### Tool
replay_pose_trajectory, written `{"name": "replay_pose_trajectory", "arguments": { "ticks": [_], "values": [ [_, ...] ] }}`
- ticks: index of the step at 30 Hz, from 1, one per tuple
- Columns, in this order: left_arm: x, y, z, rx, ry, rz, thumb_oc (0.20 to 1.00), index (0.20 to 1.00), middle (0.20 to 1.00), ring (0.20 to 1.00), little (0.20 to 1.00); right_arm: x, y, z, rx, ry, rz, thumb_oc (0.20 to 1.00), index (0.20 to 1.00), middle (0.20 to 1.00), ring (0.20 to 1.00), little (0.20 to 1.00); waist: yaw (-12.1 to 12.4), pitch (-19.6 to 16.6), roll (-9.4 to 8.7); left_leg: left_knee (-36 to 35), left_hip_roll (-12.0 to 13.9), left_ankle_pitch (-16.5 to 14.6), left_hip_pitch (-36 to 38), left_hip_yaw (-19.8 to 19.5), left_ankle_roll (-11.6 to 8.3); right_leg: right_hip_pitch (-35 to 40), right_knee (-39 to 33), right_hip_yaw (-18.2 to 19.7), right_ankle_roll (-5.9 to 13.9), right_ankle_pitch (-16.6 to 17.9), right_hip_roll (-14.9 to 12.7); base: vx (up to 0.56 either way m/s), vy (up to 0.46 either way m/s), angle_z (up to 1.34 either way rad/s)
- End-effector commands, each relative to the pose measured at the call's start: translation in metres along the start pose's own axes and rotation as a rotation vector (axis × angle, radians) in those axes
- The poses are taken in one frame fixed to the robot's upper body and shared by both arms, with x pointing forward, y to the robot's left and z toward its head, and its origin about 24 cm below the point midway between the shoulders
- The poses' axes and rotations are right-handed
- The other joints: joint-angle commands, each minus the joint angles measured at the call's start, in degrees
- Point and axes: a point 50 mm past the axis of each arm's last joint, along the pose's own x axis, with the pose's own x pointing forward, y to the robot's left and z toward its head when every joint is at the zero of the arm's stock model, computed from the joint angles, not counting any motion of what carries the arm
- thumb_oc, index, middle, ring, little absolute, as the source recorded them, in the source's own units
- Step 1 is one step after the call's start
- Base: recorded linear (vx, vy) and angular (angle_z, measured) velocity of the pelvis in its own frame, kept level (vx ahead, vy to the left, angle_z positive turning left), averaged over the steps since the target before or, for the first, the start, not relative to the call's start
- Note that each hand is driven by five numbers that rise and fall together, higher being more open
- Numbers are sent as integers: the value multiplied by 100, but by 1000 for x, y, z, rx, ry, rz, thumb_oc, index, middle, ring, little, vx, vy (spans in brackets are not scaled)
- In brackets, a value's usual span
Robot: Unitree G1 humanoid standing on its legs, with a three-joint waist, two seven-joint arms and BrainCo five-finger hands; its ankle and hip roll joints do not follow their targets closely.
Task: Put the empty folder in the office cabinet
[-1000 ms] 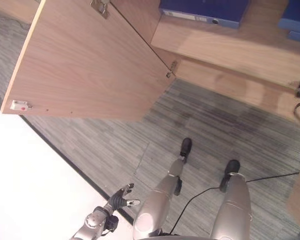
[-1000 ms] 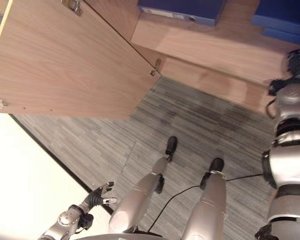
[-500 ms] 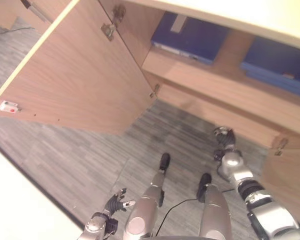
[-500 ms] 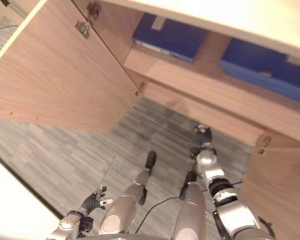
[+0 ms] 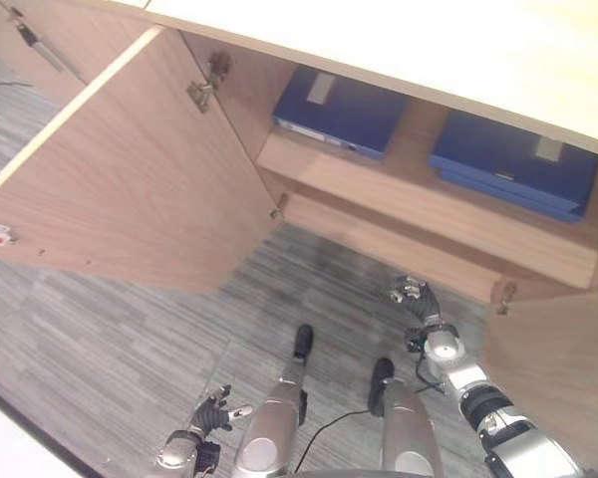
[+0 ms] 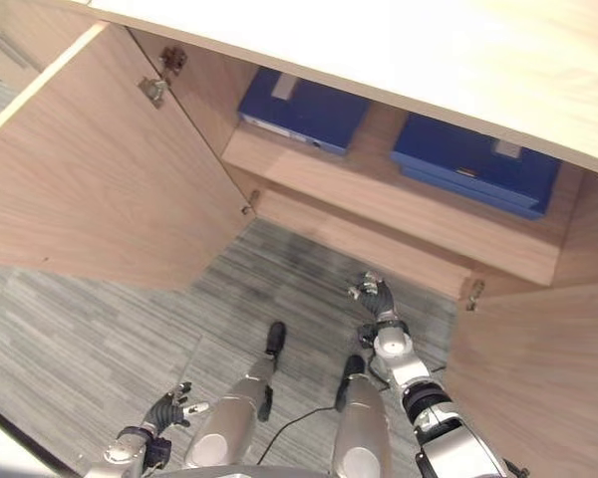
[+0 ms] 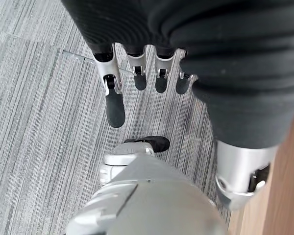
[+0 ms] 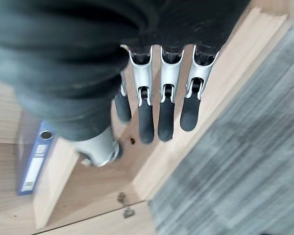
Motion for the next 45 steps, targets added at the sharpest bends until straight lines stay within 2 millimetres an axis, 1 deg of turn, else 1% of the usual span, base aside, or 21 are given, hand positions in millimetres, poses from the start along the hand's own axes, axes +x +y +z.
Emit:
{"name": "replay_pose_trajectory", "arguments": {
  "ticks": [1, 3, 4, 8, 9, 10, 11, 12, 14, 16, 20, 21, 23, 24, 25, 28, 31, 33, 37, 41, 45],
  "values": [
    [-2, 7, -5, 25, 27, 2, 1000, 1000, 1000, 1000, 1000, -2, -11, 9, -11, -71, 11, 1000, 1000, 1000, 1000, 1000, -34, 208, 37, 1000, 299, -1454, 766, 228, -146, 390, -578, 383, 511, 767, -154, 26, -38, -3],
    [-7, 9, -17, 18, 66, 13, 1000, 1000, 1000, 1000, 1000, -11, -13, -7, -29, -32, 28, 1000, 1000, 1000, 1000, 1000, -109, 153, -13, 1367, 357, -1634, 940, 330, -165, 651, -526, 441, 465, 702, -100, 43, -54, -17],
    [-10, 10, -27, -2, 112, 26, 1000, 1000, 1000, 1000, 1000, -19, -16, -25, -31, 31, 27, 1000, 1000, 1000, 1000, 1000, -177, 52, -43, 1616, 410, -1726, 1102, 399, -180, 884, -545, 469, 420, 668, -49, 89, -68, -39],
    [-18, 11, -46, -44, 191, 54, 1000, 1000, 1000, 1000, 1000, -41, -23, -62, -39, 157, 29, 1000, 1000, 1000, 1000, 1000, -285, -282, -112, 1439, 488, -1820, 1660, 545, -189, 1329, -680, 474, 366, 636, 53, 121, -57, -29],
    [-18, 11, -47, -43, 192, 54, 1000, 1000, 1000, 1000, 1000, -42, -23, -62, -39, 158, 30, 1000, 1000, 1000, 1000, 1000, -283, -280, -112, 1427, 489, -1817, 1676, 547, -189, 1342, -686, 474, 366, 636, 55, 102, -44, 8],
    [-20, 11, -52, -43, 210, 54, 1000, 1000, 1000, 1000, 1000, -49, -26, -72, -41, 195, 28, 1000, 1000, 1000, 1000, 1000, -310, -382, -130, 1345, 496, -1792, 1779, 583, -200, 1417, -744, 456, 362, 639, 80, 101, -61, 1],
    [-24, 9, -58, -38, 232, 44, 1000, 1000, 1000, 1000, 1000, -62, -30, -90, -44, 263, 32, 1000, 1000, 1000, 1000, 1000, -365, -586, -157, 1157, 512, -1712, 1924, 641, -222, 1549, -895, 373, 369, 641, 101, 131, -72, 4],
    [-25, 8, -61, -34, 238, 37, 1000, 1000, 1000, 1000, 1000, -69, -31, -98, -45, 295, 35, 1000, 1000, 1000, 1000, 1000, -394, -682, -155, 1031, 518, -1680, 1979, 672, -223, 1604, -968, 333, 371, 650, 109, 103, -53, 10],
    [-29, 4, -67, -23, 256, 21, 1000, 1000, 1000, 1000, 1000, -79, -35, -111, -60, 347, 36, 1000, 1000, 1000, 1000, 1000, -431, -850, -133, 815, 518, -1596, 2071, 709, -228, 1693, -1108, 280, 387, 685, 122, 50, -15, 18],
    [-30, 2, -69, -24, 261, 15, 1000, 1000, 1000, 1000, 1000, -84, -35, -117, -54, 374, 36, 1000, 1000, 1000, 1000, 1000, -443, -912, -135, 729, 510, -1546, 2110, 729, -233, 1743, -1196, 252, 395, 721, 125, 24, -16, -5],
    [-34, -7, -79, -29, 301, -5, 1000, 1000, 1000, 1000, 1000, -105, -29, -146, -40, 536, 48, 1000, 1000, 1000, 1000, 1000, -470, -1199, -123, 281, 480, -1408, 2358, 859, -202, 1913, -1632, 270, 478, 952, 156, 13, -6, 0],
    [-34, -7, -79, -29, 301, -5, 1000, 1000, 1000, 1000, 1000, -105, -29, -146, -40, 535, 48, 1000, 1000, 1000, 1000, 1000, -466, -1196, -122, 266, 482, -1401, 2370, 865, -202, 1920, -1643, 275, 478, 958, 159, 0, 0, 0],
    [-34, -11, -81, -35, 317, -11, 1000, 1000, 1000, 1000, 1000, -112, -24, -155, -55, 595, 75, 1000, 1000, 1000, 1000, 1000, -427, -1353, -102, -99, 479, -1263, 2496, 951, -154, 2009, -2053, 341, 562, 1165, 170, -14, 14, -14],
    [-34, -11, -81, -35, 317, -11, 1000, 1000, 1000, 1000, 1000, -112, -24, -155, -55, 595, 74, 1000, 1000, 1000, 1000, 1000, -426, -1352, -102, -101, 479, -1262, 2498, 952, -154, 2010, -2054, 342, 562, 1166, 170, -28, 20, -23],
    [-34, -14, -81, -40, 317, -11, 1000, 1000, 1000, 1000, 1000, -113, -21, -157, -69, 613, 86, 1000, 1000, 1000, 1000, 1000, -389, -1376, -84, -231, 484, -1201, 2554, 1014, -138, 2018, -2168, 350, 600, 1273, 162, -43, 16, -25],
    [-29, -16, -74, -46, 294, -5, 1000, 1000, 1000, 1000, 1000, -117, -17, -163, -74, 662, 94, 1000, 1000, 1000, 1000, 1000, -264, -1481, -38, -590, 477, -1016, 2700, 1132, -129, 2102, -2412, 271, 678, 1417, 139, -13, 26, -41],
    [-23, -17, -65, -38, 261, 3, 1000, 1000, 1000, 1000, 1000, -127, -18, -172, -79, 723, 91, 1000, 1000, 1000, 1000, 1000, -283, -1583, -5, -813, 415, -931, 2774, 1098, -105, 2255, -2536, 161, 741, 1457, 93, 36, 28, -18],
    [-18, -19, -56, -32, 225, 11, 1000, 1000, 1000, 1000, 1000, -132, -21, -177, -72, 756, 69, 1000, 1000, 1000, 1000, 1000, -333, -1608, 15, -824, 360, -942, 2745, 1041, -77, 2296, -2532, 94, 757, 1463, 27, 7, 43, 8],
    [-13, -21, -47, -22, 195, 17, 1000, 1000, 1000, 1000, 1000, -134, -23, -179, -48, 774, 42, 1000, 1000, 1000, 1000, 1000, -365, -1602, 29, -824, 311, -945, 2720, 998, -60, 2304, -2504, 74, 760, 1466, -18, 4, 25, 5],
    [-11, -25, -42, -18, 171, 15, 1000, 1000, 1000, 1000, 1000, -138, -25, -181, 10, 790, -3, 1000, 1000, 1000, 1000, 1000, -406, -1588, 13, -824, 271, -983, 2736, 943, -37, 2368, -2529, 54, 750, 1454, -60, 26, 20, 16],
    [-8, -32, -36, 19, 154, -9, 1000, 1000, 1000, 1000, 1000, -141, -23, -183, 9, 809, 0, 1000, 1000, 1000, 1000, 1000, -448, -1587, -5, -824, 276, -1015, 2746, 939, -30, 2413, -2621, 92, 739, 1466, -63, 39, 9, 5]
  ]
}}
